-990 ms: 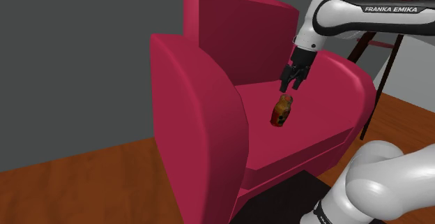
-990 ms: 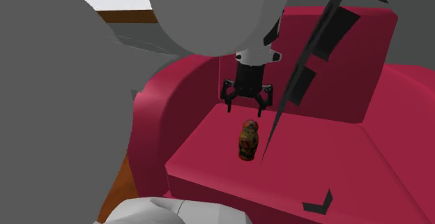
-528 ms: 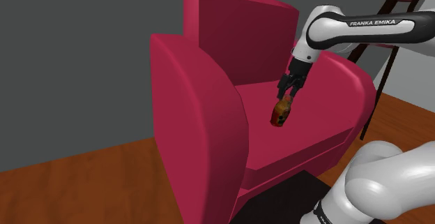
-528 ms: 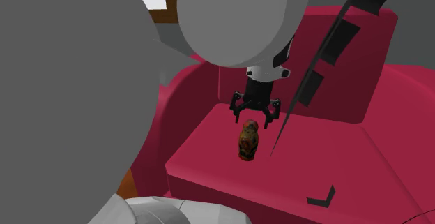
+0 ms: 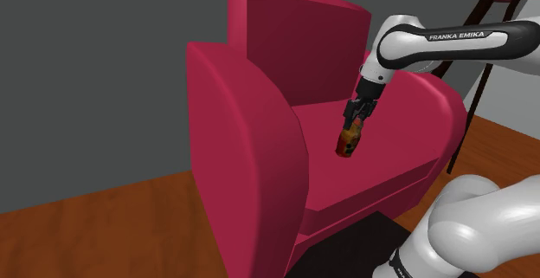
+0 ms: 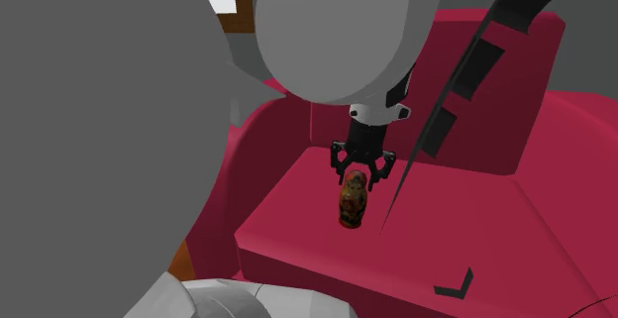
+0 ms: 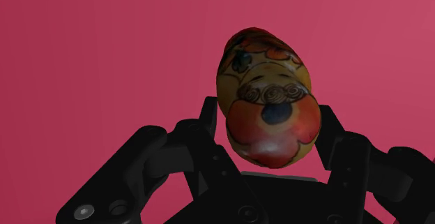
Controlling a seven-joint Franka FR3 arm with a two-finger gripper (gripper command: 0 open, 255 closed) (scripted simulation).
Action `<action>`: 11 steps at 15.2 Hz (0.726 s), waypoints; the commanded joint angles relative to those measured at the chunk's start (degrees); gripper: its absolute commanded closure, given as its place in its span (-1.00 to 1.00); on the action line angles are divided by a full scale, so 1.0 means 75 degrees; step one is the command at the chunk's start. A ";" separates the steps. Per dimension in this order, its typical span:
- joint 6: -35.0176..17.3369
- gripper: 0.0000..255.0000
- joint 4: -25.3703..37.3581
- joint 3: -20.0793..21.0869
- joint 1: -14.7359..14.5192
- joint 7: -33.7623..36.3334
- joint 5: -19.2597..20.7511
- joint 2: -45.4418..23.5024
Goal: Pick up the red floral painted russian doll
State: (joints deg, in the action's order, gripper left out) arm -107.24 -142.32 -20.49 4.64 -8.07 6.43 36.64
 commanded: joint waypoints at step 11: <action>0.0509 1.00 0.0464 0.0078 -0.0027 0.0031 -0.0051 0.0029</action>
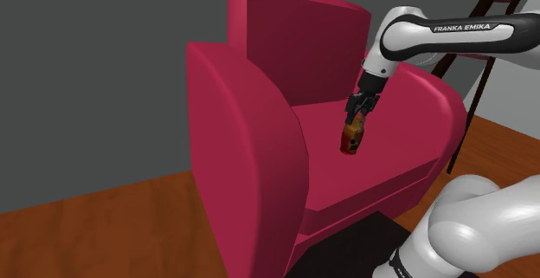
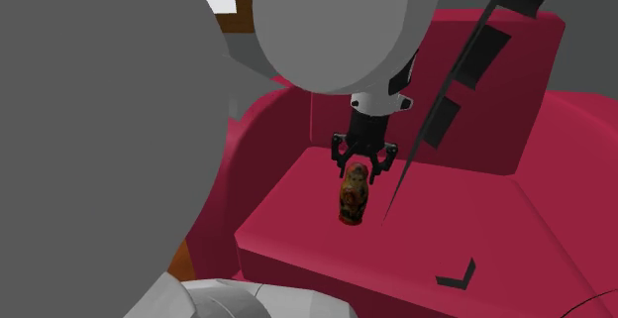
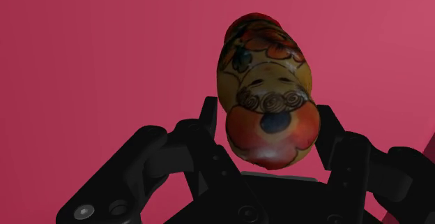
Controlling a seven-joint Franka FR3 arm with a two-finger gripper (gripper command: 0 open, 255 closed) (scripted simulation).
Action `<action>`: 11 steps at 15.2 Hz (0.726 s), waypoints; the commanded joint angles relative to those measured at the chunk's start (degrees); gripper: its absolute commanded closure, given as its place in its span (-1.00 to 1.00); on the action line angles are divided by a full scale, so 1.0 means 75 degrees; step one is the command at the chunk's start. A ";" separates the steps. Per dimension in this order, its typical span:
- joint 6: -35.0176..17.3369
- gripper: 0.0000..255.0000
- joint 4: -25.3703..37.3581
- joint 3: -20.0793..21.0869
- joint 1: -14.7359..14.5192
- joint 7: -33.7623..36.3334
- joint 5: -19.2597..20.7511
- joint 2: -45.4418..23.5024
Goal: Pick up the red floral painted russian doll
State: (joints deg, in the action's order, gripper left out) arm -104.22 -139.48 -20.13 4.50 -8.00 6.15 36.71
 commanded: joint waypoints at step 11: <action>0.1125 1.00 0.1148 0.0168 -0.0076 0.0076 -0.0124 -0.0022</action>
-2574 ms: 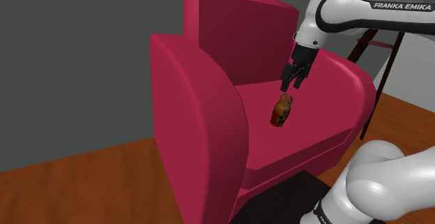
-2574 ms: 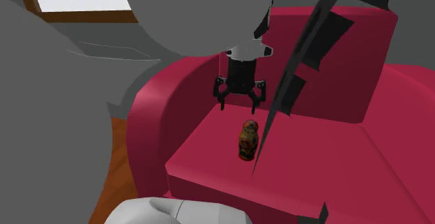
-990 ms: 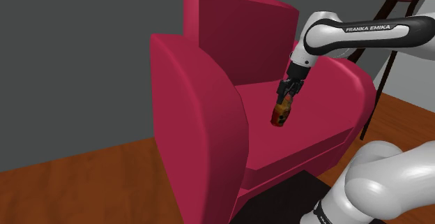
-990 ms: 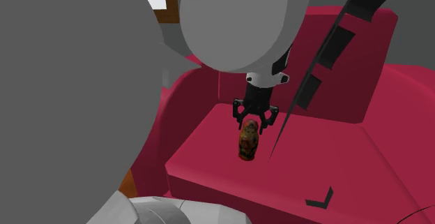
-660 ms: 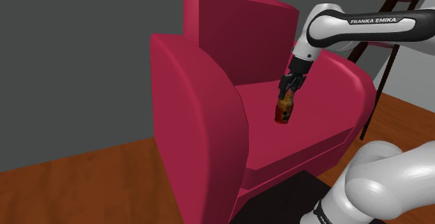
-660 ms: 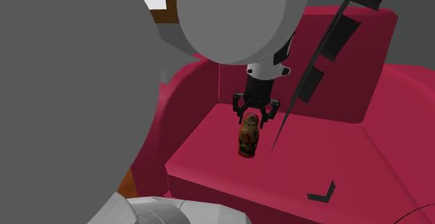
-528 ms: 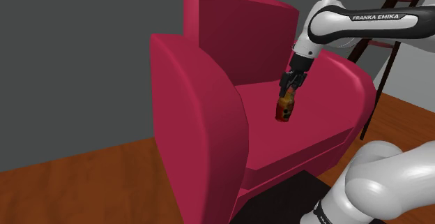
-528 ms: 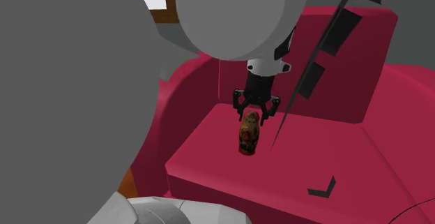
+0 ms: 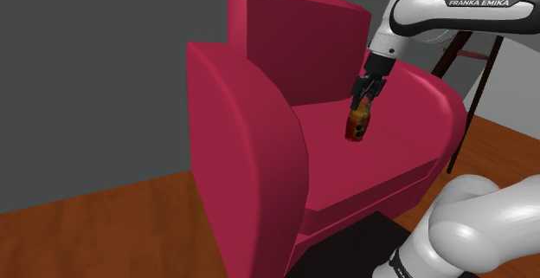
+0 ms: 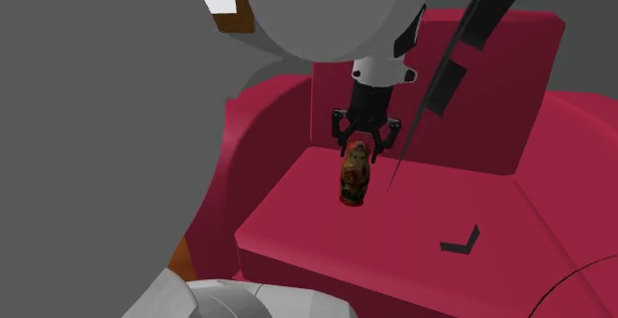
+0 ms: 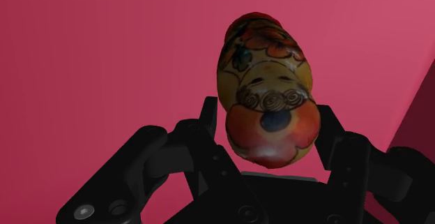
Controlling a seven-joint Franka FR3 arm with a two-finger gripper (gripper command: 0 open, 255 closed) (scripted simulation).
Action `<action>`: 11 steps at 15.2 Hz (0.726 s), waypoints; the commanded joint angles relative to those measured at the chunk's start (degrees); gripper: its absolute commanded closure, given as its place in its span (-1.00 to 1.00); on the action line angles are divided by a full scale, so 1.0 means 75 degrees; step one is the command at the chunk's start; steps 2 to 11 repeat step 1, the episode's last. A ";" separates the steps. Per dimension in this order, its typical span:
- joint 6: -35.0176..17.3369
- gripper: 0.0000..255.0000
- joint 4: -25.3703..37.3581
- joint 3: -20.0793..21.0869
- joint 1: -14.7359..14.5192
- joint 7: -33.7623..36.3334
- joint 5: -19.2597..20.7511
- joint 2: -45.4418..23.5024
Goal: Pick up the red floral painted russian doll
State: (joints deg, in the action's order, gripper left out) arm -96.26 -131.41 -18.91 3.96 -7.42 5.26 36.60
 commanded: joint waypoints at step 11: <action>0.0064 1.00 0.0072 0.0004 -0.0003 -0.0001 -0.0005 -0.0007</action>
